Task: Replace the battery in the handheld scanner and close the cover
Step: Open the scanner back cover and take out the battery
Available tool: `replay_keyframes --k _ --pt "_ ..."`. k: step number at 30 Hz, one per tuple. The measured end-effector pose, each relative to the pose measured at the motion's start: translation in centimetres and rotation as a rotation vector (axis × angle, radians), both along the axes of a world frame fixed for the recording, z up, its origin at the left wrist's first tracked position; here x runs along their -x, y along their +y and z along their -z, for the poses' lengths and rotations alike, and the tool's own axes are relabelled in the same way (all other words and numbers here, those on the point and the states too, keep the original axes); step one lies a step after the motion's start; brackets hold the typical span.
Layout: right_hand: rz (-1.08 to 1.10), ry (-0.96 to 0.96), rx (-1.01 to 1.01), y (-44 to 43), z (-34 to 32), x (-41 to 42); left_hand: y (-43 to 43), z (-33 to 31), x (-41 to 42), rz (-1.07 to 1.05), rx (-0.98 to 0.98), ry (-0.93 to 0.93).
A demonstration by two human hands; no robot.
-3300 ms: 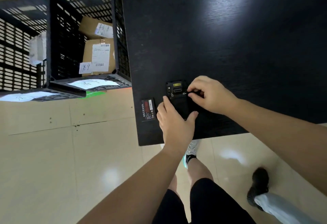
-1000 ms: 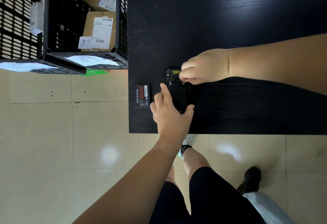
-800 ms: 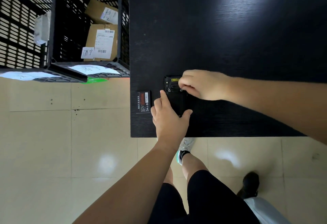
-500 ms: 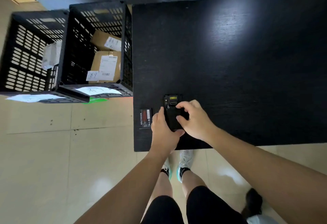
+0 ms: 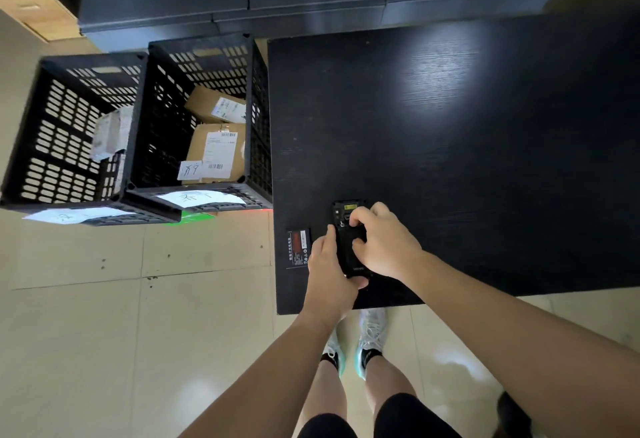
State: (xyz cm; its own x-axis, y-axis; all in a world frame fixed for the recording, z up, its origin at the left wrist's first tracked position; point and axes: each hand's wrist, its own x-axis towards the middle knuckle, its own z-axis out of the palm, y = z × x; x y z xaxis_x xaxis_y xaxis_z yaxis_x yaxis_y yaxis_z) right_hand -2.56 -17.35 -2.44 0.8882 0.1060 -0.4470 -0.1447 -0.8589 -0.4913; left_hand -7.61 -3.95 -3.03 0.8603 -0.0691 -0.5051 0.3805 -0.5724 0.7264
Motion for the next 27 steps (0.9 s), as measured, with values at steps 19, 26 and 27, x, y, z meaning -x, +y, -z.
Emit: replay_keyframes --k 19,26,27 --pt "-0.045 -0.025 0.008 0.3 -0.2 -0.6 0.0 0.3 0.2 0.007 -0.028 -0.016" --pt "0.131 0.027 -0.242 -0.4 0.2 0.2 -0.1 -0.2 0.7 -0.076 -0.015 -0.109" --pt "0.157 0.017 -0.272 -0.4 0.3 0.5 0.0 -0.3 0.7 -0.105 -0.011 -0.127"
